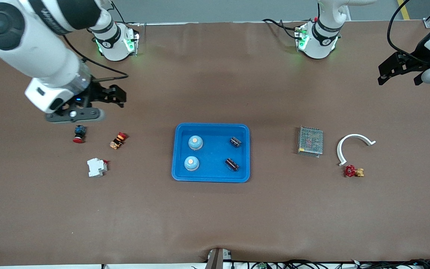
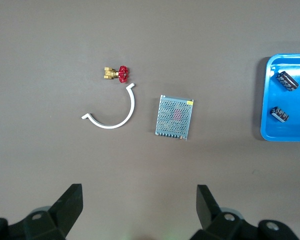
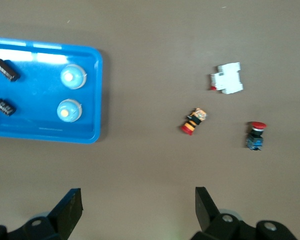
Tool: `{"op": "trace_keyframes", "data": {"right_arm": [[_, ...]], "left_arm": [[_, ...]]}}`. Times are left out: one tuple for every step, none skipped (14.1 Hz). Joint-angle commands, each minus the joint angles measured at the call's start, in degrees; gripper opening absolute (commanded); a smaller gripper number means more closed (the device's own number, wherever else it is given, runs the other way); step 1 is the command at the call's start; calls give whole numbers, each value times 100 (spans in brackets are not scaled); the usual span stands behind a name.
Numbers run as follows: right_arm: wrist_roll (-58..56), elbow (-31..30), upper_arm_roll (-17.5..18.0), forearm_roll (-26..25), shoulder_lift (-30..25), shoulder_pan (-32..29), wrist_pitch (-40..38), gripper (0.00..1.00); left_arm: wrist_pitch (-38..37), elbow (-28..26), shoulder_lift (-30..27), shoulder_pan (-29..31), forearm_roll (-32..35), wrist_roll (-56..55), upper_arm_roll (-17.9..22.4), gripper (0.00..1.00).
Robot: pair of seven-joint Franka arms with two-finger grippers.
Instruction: Place electrolytic capacitor and blue bell in tray
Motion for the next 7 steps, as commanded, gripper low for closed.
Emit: {"op": "trace_keyframes", "data": {"right_arm": [[-63, -127, 100, 164, -183, -426, 32, 100], [-63, -127, 170, 190, -192, -636, 24, 100], [-63, -136, 301, 199, -261, -934, 24, 100], [-63, -144, 372, 208, -297, -1189, 41, 100], [-72, -144, 364, 199, -341, -1340, 50, 100], [-72, -144, 364, 156, -402, -1489, 85, 100], [-72, -144, 364, 190, -464, -1639, 76, 100]], "left_arm": [[-31, -87, -153, 27, -47, 29, -13, 100], [-31, -87, -153, 27, -47, 29, -13, 100], [-31, -87, -153, 27, -47, 29, -13, 100], [-31, -87, -153, 27, -47, 29, -13, 100], [-31, -87, -153, 19, -47, 29, -13, 100], [-31, -87, -144, 18, -47, 29, -13, 100], [-31, -87, -144, 10, -47, 29, -13, 100]]}}
